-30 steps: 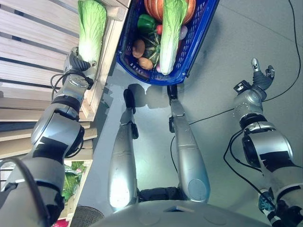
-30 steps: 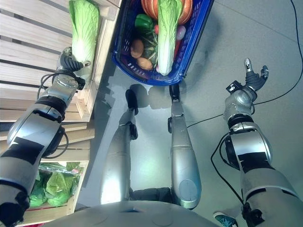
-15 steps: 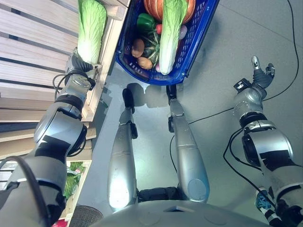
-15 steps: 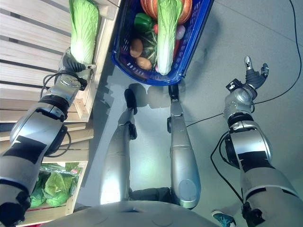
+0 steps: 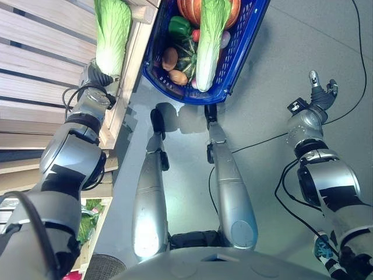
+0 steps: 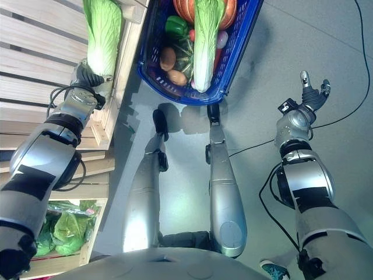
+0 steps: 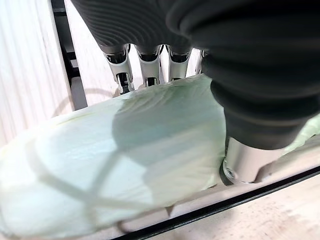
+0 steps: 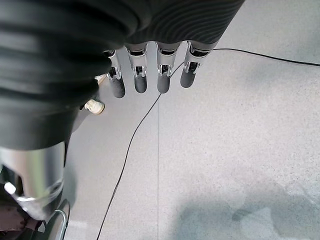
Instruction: Pick up fruits and vegetables into the basket
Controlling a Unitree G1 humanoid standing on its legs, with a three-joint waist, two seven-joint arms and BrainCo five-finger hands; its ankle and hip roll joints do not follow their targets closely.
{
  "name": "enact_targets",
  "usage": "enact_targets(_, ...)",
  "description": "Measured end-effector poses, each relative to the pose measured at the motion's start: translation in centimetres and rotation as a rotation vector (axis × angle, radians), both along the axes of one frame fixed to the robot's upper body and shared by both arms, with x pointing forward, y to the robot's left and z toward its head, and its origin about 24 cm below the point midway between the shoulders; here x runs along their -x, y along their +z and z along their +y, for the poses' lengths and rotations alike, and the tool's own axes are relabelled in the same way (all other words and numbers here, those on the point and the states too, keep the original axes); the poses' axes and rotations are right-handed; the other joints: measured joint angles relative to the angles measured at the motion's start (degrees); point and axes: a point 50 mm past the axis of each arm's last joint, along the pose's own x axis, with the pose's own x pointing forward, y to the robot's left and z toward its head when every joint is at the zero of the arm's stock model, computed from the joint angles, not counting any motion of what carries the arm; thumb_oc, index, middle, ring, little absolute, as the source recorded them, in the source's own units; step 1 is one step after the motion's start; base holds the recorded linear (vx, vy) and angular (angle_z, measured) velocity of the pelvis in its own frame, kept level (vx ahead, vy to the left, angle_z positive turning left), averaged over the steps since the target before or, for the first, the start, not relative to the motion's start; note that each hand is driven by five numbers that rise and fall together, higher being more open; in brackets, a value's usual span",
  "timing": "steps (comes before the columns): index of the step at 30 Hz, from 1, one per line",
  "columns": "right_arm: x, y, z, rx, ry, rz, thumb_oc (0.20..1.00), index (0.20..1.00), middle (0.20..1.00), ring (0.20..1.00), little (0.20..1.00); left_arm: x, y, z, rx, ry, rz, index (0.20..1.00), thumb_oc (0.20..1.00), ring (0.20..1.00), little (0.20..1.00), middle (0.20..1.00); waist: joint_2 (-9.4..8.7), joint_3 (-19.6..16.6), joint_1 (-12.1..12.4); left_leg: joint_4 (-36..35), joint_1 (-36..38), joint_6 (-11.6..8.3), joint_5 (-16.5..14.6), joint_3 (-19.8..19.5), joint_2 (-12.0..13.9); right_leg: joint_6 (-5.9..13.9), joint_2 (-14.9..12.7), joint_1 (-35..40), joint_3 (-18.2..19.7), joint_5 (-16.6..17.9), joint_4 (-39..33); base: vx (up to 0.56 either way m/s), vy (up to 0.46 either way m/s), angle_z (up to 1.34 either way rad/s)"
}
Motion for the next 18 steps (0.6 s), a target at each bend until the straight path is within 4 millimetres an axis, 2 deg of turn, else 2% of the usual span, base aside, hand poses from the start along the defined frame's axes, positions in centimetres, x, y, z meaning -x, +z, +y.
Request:
enact_targets(5, 0.0, -0.1, 0.1, -0.002, 0.004, 0.002, 1.000, 1.000, 1.000, 1.000, 1.000, 0.1, 0.0, 0.3, -0.005, -0.007, -0.002, 0.200, 0.200, 0.200, 0.200, 0.200, -0.83, -0.46, 0.06, -0.01, -0.01, 0.00, -0.01, 0.03, -0.01, -0.08, -0.02, -0.01, 0.00, 0.07, -0.04, 0.00, 0.000, 0.00)
enact_targets(11, -0.1, 0.0, 0.2, 0.001, 0.017, -0.007, 1.000, 1.000, 1.000, 1.000, 1.000, 0.2, -0.2, 0.4, 0.023, -0.017, -0.027, 0.200, 0.200, 0.200, 0.200, 0.200, -0.93, -0.52, 0.13, 0.08, 0.04, 0.07, -0.09, 0.02, -0.04, -0.30, -0.03, 0.10, 0.00, 0.22, -0.05, 0.00, 0.000, 0.00)
enact_targets(18, -0.3, -0.1, 0.8, -0.003, 0.091, -0.064, 1.000, 1.000, 1.000, 1.000, 1.000, 1.1, -1.5, 1.2, 0.170, -0.010, -0.158, 0.200, 0.200, 0.200, 0.200, 0.200, -0.94, -0.51, 0.21, 0.78, 0.50, 0.15, -0.37, -0.08, -0.07, -0.24, -0.08, 0.91, -0.05, 0.48, -0.05, 0.00, 0.000, 0.00)
